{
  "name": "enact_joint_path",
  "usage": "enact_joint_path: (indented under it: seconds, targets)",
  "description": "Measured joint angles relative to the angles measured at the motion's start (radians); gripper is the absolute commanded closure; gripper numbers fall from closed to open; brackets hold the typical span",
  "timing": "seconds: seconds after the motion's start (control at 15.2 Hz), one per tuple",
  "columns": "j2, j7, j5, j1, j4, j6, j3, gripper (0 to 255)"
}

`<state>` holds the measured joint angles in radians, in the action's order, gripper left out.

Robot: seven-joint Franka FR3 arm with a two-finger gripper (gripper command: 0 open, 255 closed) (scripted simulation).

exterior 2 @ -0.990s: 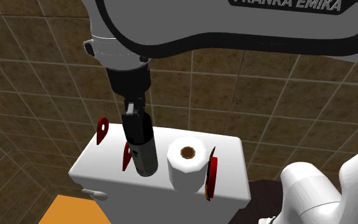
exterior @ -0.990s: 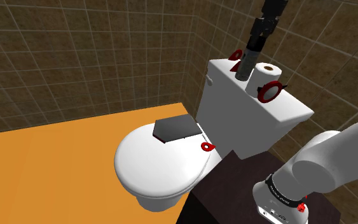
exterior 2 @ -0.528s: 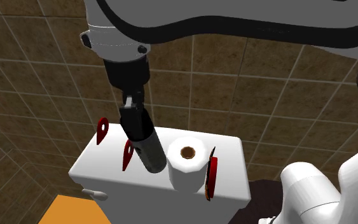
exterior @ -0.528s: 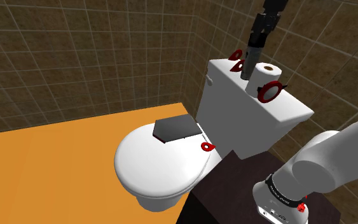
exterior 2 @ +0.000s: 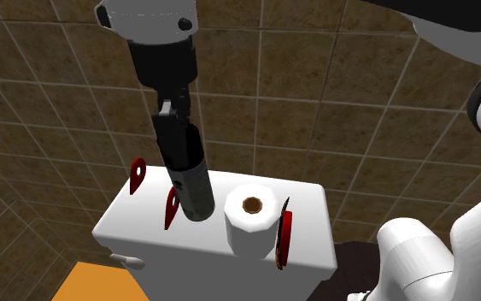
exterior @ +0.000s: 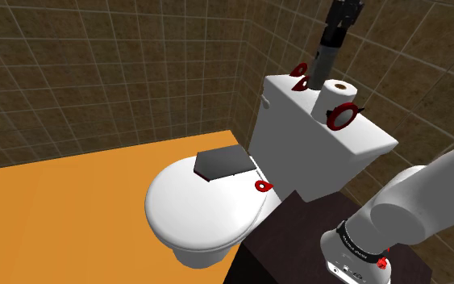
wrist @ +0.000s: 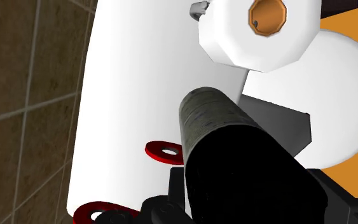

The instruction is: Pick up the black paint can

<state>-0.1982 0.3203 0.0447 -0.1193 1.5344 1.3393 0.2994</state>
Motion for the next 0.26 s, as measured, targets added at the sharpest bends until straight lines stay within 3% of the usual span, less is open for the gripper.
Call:
enact_joint_path:
  seconds: [0.26]
  targets:
    - [0.029, 0.005, -0.007, 0.0, -0.083, -0.055, 0.004, 255]
